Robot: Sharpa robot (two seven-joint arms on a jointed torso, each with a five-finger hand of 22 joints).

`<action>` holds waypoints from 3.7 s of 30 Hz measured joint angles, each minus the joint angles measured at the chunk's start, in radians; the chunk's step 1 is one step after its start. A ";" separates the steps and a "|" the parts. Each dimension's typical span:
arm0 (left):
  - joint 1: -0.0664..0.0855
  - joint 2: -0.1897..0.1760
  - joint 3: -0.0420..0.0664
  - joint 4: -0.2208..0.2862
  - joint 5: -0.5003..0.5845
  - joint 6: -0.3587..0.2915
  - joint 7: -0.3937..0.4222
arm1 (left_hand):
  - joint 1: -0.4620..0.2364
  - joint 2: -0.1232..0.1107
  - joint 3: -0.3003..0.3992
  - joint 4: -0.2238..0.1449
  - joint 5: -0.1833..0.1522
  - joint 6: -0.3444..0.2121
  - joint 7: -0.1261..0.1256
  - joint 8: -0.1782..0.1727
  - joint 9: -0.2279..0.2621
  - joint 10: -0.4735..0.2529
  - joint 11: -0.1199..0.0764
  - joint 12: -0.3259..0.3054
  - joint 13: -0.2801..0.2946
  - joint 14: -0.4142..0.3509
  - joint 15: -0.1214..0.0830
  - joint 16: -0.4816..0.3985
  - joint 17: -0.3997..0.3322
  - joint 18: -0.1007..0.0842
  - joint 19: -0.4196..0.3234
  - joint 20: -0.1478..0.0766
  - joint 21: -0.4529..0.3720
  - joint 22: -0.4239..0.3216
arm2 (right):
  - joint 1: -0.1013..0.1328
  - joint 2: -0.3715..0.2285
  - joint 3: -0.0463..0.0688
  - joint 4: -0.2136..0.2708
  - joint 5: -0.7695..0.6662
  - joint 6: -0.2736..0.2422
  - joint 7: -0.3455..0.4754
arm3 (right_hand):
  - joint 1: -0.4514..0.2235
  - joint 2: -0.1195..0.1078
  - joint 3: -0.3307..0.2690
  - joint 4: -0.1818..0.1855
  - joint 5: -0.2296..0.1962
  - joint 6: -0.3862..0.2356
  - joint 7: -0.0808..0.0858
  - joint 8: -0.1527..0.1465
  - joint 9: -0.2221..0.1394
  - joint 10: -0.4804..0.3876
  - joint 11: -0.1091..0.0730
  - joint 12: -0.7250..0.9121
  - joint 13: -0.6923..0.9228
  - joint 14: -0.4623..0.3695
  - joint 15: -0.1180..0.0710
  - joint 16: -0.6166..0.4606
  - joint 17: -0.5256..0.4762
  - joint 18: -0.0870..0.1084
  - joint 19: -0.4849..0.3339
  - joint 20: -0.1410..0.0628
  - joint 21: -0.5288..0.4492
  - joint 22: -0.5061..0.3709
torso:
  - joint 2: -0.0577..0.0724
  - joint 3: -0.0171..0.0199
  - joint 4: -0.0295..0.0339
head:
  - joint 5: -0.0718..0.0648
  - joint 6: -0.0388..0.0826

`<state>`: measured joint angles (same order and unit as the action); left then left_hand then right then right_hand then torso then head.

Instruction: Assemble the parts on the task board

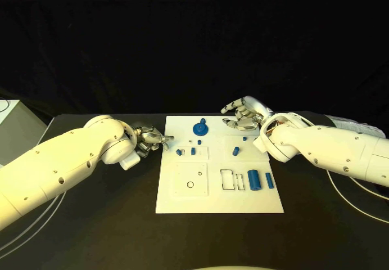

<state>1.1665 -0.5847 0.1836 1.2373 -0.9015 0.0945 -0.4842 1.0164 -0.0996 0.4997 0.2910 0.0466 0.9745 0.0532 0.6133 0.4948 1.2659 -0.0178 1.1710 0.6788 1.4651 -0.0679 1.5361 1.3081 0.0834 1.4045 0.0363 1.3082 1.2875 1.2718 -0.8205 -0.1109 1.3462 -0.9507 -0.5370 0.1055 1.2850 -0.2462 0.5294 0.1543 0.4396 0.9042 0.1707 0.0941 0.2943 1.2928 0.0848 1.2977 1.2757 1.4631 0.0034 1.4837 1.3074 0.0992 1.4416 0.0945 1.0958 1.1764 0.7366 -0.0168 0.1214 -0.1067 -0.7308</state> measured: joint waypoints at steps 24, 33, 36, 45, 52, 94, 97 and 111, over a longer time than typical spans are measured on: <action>0.030 0.056 -0.037 -0.039 0.025 0.082 -0.017 | -0.002 0.008 0.028 -0.008 0.000 0.023 -0.016 0.030 0.033 0.039 -0.018 0.037 0.081 -0.002 -0.013 0.016 0.000 0.000 0.018 -0.011 0.035 0.021 | 0.029 0.072 0.000 -0.081 0.160 -0.082 0.111 | -0.029 0.008 0.048 -0.062 0.000 -0.050 0.040 0.037 0.020 -0.314 0.050 -0.902 -0.964 -0.341 0.059 -1.072 -0.640 0.079 -0.285 0.068 -0.957 -0.793 | 0.002 0.0027 0.0006 | 0.005 0.006; 0.035 0.066 -0.039 -0.055 0.025 0.105 -0.020 | 0.004 0.001 0.073 -0.015 0.000 0.026 -0.019 0.039 0.044 0.049 -0.023 0.044 0.098 0.002 -0.016 0.019 0.000 0.000 0.022 -0.015 0.042 0.021 | 0.030 0.081 0.000 -0.088 0.198 -0.089 0.137 | -0.028 0.008 0.045 -0.065 0.000 -0.050 0.040 0.041 0.019 -0.310 0.053 -0.908 -0.988 -0.338 0.063 -1.087 -0.649 0.079 -0.285 0.068 -0.966 -0.812 | 0.002 0.0024 0.0005 | 0.006 0.005; 0.036 0.068 -0.039 -0.060 0.024 0.111 -0.021 | 0.012 -0.007 0.087 -0.021 0.000 0.026 -0.019 0.039 0.045 0.050 -0.022 0.045 0.102 0.002 -0.016 0.019 0.000 0.000 0.022 -0.015 0.042 0.021 | 0.030 0.081 0.000 -0.089 0.205 -0.090 0.140 | -0.028 0.008 0.045 -0.065 0.000 -0.050 0.040 0.041 0.019 -0.310 0.053 -0.908 -0.988 -0.338 0.063 -1.087 -0.649 0.079 -0.285 0.068 -0.966 -0.812 | 0.002 0.0024 0.0005 | 0.006 0.004; 0.036 0.084 -0.043 -0.075 0.023 0.126 -0.024 | 0.012 -0.007 0.094 -0.022 0.000 0.026 -0.019 0.039 0.046 0.050 -0.022 0.045 0.108 0.002 -0.016 0.019 0.000 0.000 0.022 -0.015 0.042 0.021 | 0.031 0.082 0.000 -0.088 0.215 -0.090 0.145 | -0.028 0.008 0.045 -0.065 0.000 -0.051 0.039 0.041 0.019 -0.310 0.053 -0.912 -0.994 -0.338 0.063 -1.094 -0.652 0.079 -0.285 0.068 -0.966 -0.817 | 0.002 0.0022 0.0002 | 0.005 0.002; 0.036 0.094 -0.044 -0.091 0.021 0.132 -0.025 | 0.005 -0.013 0.105 -0.011 0.000 0.026 -0.019 0.039 0.046 0.050 -0.022 0.045 0.113 0.002 -0.016 0.019 0.000 0.000 0.022 -0.015 0.042 0.020 | 0.031 0.084 0.000 -0.088 0.217 -0.090 0.147 | -0.028 0.008 0.045 -0.065 0.000 -0.052 0.038 0.041 0.019 -0.310 0.053 -0.912 -0.996 -0.338 0.063 -1.094 -0.652 0.079 -0.285 0.068 -0.971 -0.819 | 0.002 0.0022 0.0004 | 0.004 0.001; 0.036 0.128 -0.052 -0.137 -0.013 0.180 -0.035 | -0.061 -0.003 0.052 -0.011 0.000 0.037 -0.030 0.039 0.044 0.068 -0.025 0.045 0.142 0.002 -0.016 0.023 0.000 -0.016 0.029 -0.015 0.054 0.020 | 0.032 0.084 0.000 -0.079 0.222 -0.089 0.150 | -0.032 0.012 0.042 -0.067 0.000 -0.048 0.041 0.041 0.019 -0.306 0.057 -0.912 -1.004 -0.338 0.063 -1.102 -0.654 0.079 -0.281 0.072 -0.971 -0.826 | 0.002 0.0023 0.0004 | 0.000 -0.008; 0.036 0.130 -0.053 -0.140 -0.013 0.180 -0.036 | -0.061 -0.003 0.052 -0.011 0.000 0.037 -0.030 0.039 0.044 0.068 -0.025 0.045 0.141 0.002 -0.016 0.023 0.000 -0.016 0.029 -0.015 0.054 0.020 | 0.032 0.084 0.000 -0.078 0.222 -0.089 0.151 | -0.032 0.012 0.042 -0.067 0.000 -0.048 0.041 0.045 0.019 -0.306 0.057 -0.912 -1.006 -0.335 0.066 -1.102 -0.655 0.079 -0.281 0.072 -0.975 -0.828 | 0.002 0.0026 0.0005 | 0.000 -0.010; 0.038 0.133 -0.053 -0.139 -0.012 0.178 -0.034 | 0.037 -0.007 0.141 -0.100 -0.001 0.030 -0.023 0.039 0.041 0.067 -0.025 0.036 0.138 0.002 -0.016 0.023 0.000 -0.015 0.029 -0.015 0.053 0.020 | 0.032 0.084 0.000 -0.078 0.223 -0.088 0.151 | -0.032 0.012 0.042 -0.067 0.000 -0.044 0.045 0.045 0.019 -0.305 0.058 -0.912 -1.008 -0.334 0.066 -1.102 -0.655 0.079 -0.281 0.072 -0.975 -0.830 | 0.001 0.0023 0.0006 | -0.002 -0.013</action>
<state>1.2046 -0.4520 0.1305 1.0979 -0.9133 0.2723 -0.5184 1.0538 -0.1069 0.6406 0.1912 0.0458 1.0044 0.0301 0.6524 0.5356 1.3333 -0.0427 1.2071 0.8164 1.4669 -0.0838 1.5592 1.3076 0.0679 1.4332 0.0216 1.3609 1.3074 1.3039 -0.7362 -0.1104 1.2679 -0.7276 -0.6251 0.2568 1.2527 -0.2341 0.5715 0.0871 0.4396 0.8598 0.2157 0.1394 0.3134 0.9881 0.1432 0.3861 0.2675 1.1291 0.0697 0.3816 0.6522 0.1779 1.1606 0.1666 0.1210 0.3467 0.7377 -0.0145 0.1220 -0.1084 -0.7436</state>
